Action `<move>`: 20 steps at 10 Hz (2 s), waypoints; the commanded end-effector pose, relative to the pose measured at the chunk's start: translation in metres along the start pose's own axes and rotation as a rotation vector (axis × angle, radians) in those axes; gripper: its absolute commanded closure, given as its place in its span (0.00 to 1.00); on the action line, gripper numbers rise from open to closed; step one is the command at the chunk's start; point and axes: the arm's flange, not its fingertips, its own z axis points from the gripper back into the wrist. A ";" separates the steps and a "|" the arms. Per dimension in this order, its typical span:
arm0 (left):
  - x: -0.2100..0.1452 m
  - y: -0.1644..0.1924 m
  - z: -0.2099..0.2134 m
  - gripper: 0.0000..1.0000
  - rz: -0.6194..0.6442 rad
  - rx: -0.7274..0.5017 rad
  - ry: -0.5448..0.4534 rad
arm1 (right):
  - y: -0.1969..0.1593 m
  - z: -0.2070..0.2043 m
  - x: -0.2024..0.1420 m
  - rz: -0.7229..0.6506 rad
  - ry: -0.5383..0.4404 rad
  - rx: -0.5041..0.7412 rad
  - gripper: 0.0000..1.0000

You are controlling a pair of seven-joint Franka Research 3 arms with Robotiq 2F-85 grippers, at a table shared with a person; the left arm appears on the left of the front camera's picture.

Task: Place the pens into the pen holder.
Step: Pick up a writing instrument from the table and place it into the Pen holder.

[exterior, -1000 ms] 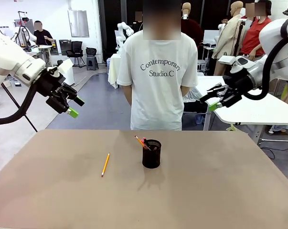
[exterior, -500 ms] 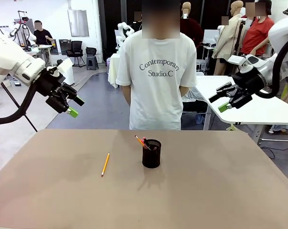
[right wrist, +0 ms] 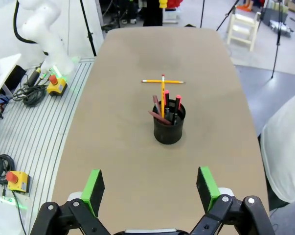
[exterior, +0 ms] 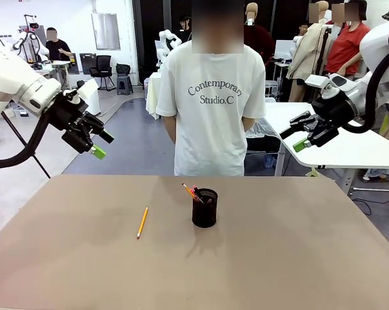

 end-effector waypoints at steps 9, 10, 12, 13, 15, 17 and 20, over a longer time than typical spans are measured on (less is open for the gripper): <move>0.006 0.011 -0.010 0.00 0.097 -0.005 0.157 | 0.000 0.001 0.006 -0.013 0.001 0.005 0.00; 0.009 0.017 -0.021 0.00 0.186 -0.062 0.257 | 0.000 0.001 0.006 -0.013 0.001 0.005 0.00; 0.025 0.015 -0.042 0.00 0.321 -0.077 0.438 | 0.000 0.001 0.006 -0.013 0.001 0.005 0.00; 0.033 0.009 -0.055 0.00 0.383 -0.066 0.525 | 0.000 0.001 0.006 -0.013 0.001 0.005 0.00; 0.040 0.006 -0.073 0.00 0.537 0.090 0.590 | 0.000 0.001 0.006 -0.013 0.001 0.005 0.00; 0.049 -0.001 -0.072 0.00 0.546 0.153 0.493 | 0.000 0.001 0.006 -0.013 0.001 0.005 0.00; 0.041 0.003 -0.078 0.00 0.529 0.088 0.580 | 0.000 0.001 0.006 -0.013 0.001 0.005 0.00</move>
